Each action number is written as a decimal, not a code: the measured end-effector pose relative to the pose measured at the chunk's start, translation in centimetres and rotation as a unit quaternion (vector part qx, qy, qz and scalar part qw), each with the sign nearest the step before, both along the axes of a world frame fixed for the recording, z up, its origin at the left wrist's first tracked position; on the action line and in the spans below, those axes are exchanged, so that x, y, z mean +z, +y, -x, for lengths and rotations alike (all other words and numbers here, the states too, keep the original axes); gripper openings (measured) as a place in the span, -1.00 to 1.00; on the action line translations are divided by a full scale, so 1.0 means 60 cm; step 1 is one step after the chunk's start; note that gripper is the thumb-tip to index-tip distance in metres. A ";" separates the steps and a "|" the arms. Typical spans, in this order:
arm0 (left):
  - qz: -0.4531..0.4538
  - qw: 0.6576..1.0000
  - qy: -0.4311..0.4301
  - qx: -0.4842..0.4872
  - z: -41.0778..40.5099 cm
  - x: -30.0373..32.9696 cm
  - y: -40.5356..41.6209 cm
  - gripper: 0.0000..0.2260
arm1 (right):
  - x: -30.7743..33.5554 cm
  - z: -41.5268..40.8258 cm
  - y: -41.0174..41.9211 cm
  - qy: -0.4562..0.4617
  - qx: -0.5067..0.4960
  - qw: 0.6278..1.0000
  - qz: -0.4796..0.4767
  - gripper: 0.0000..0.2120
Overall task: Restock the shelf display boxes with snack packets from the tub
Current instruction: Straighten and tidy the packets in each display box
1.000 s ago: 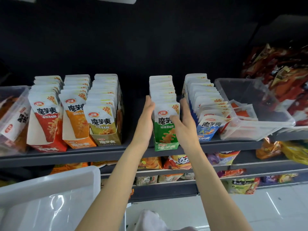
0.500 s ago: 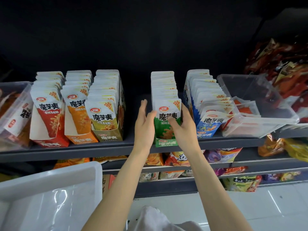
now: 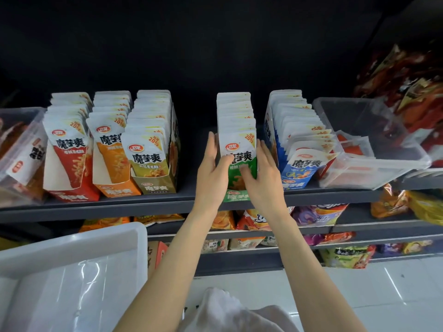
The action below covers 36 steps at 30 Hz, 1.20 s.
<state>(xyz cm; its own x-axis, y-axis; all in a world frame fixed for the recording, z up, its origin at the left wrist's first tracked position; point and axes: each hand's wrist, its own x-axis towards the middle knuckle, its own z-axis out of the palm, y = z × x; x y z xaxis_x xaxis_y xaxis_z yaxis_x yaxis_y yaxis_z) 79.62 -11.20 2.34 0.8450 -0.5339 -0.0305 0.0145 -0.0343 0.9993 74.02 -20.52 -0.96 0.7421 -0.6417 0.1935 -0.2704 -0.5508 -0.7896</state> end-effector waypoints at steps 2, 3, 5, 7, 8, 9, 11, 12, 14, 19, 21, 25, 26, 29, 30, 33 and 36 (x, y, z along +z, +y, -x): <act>0.000 1.000 0.005 -0.002 0.001 -0.002 -0.001 -0.46 | -0.003 -0.001 0.002 -0.017 0.019 0.999 -0.043 -0.40; -0.005 1.000 0.002 -0.004 0.002 -0.003 -0.003 -0.46 | -0.003 -0.001 0.004 -0.027 0.027 0.997 -0.064 -0.38; -0.016 1.000 -0.008 -0.006 0.005 -0.006 -0.006 -0.45 | -0.003 -0.001 0.009 -0.042 0.036 0.995 -0.081 -0.36; -0.024 0.999 -0.023 -0.008 0.007 -0.009 -0.008 -0.44 | -0.002 0.001 0.007 -0.052 0.037 0.994 -0.091 -0.36; -0.029 0.999 -0.029 -0.011 0.007 -0.011 -0.010 -0.43 | -0.002 0.002 0.004 -0.055 0.036 0.993 -0.093 -0.37; -0.034 0.999 -0.032 -0.014 0.008 -0.011 -0.011 -0.41 | -0.001 0.004 0.001 -0.056 0.037 0.993 -0.096 -0.39; -0.040 0.998 -0.037 -0.020 0.008 -0.011 -0.014 -0.40 | 0.000 0.007 -0.002 -0.051 0.038 0.992 -0.108 -0.40; -0.043 0.998 -0.041 -0.021 0.009 -0.012 -0.015 -0.39 | 0.000 0.009 -0.003 -0.049 0.039 0.991 -0.115 -0.39; -0.045 0.998 -0.046 -0.020 0.009 -0.015 -0.014 -0.40 | 0.003 0.011 -0.005 -0.053 0.042 0.989 -0.130 -0.35; -0.044 0.997 -0.061 -0.010 -0.003 -0.023 -0.012 -0.42 | 0.033 -0.004 -0.022 -0.076 0.045 0.991 -0.102 -0.37; -0.044 0.997 -0.062 -0.010 -0.009 -0.023 -0.014 -0.41 | 0.044 -0.016 -0.028 -0.068 0.060 0.992 -0.091 -0.40; -0.043 0.997 -0.066 -0.014 -0.011 -0.023 -0.017 -0.41 | 0.053 -0.033 -0.041 -0.055 0.057 0.993 -0.092 -0.45; -0.044 0.996 -0.070 -0.012 -0.012 -0.024 -0.017 -0.42 | 0.054 -0.036 -0.042 -0.052 0.056 0.993 -0.085 -0.46; -0.041 0.996 -0.076 -0.011 -0.014 -0.027 -0.017 -0.42 | 0.050 -0.042 -0.040 -0.043 0.052 0.996 -0.062 -0.46; -0.043 0.996 -0.078 -0.011 -0.015 -0.028 -0.017 -0.42 | 0.048 -0.043 -0.039 -0.041 0.049 0.996 -0.062 -0.45; -0.041 0.996 -0.079 -0.011 -0.014 -0.030 -0.018 -0.41 | 0.044 -0.042 -0.035 -0.047 0.049 0.994 -0.090 -0.42; -0.041 0.996 -0.075 -0.007 -0.014 -0.032 -0.021 -0.40 | 0.040 -0.036 -0.032 -0.071 0.053 0.985 -0.146 -0.40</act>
